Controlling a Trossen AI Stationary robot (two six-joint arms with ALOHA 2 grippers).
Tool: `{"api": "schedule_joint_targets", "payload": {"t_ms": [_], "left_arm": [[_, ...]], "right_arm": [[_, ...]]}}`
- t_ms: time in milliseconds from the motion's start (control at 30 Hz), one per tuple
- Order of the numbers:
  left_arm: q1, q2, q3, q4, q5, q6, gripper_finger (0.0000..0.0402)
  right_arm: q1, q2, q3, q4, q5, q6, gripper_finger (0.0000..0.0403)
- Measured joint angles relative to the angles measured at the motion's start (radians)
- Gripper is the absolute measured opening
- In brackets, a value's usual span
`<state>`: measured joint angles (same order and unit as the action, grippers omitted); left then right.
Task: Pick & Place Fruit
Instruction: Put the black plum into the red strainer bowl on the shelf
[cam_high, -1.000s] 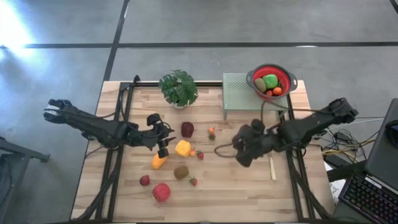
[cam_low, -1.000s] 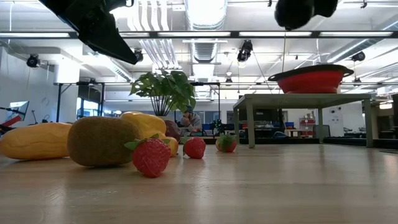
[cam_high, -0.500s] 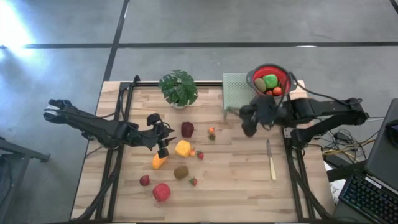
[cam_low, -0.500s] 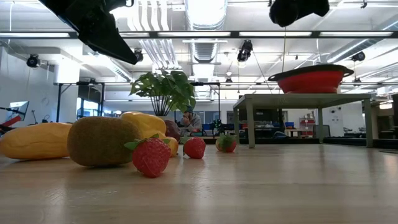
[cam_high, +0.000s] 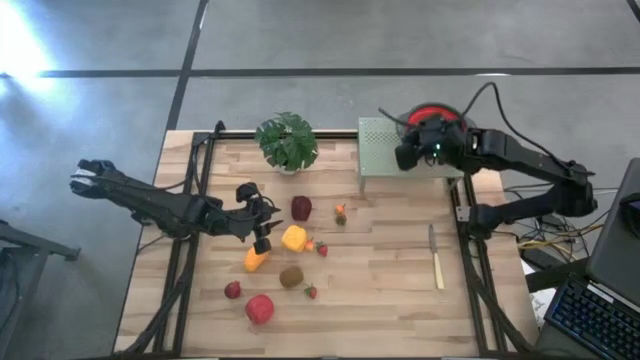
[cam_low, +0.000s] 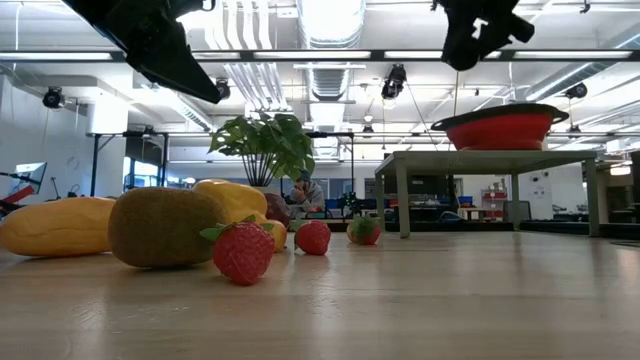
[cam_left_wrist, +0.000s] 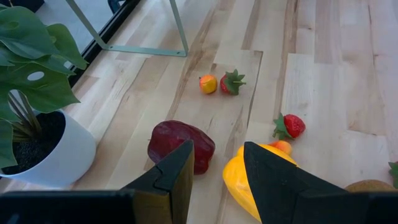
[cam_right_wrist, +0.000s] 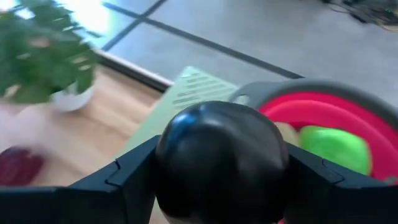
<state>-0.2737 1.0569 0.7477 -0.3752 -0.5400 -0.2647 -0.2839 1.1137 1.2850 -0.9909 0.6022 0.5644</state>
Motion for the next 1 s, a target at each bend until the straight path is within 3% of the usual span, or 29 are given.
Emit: {"api": "schedule_joint_targets", "payload": {"t_ms": [233,500,833,1000], "left_arm": [[0.000,0.000,0.000,0.000,0.000,0.000,0.0147],[0.000,0.000,0.000,0.000,0.000,0.000,0.0147],[0.000,0.000,0.000,0.000,0.000,0.000,0.0147],[0.000,0.000,0.000,0.000,0.000,0.000,0.0147]], "right_arm": [[-0.145,0.003,0.000,0.002,-0.046,-0.075,0.0239],[-0.283,0.055,0.000,0.006,-0.081,-0.171,0.0264],[-0.408,0.147,0.000,0.010,-0.088,-0.248,0.0243],[-0.449,0.182,0.000,0.019,-0.108,-0.258,0.0258]]}}
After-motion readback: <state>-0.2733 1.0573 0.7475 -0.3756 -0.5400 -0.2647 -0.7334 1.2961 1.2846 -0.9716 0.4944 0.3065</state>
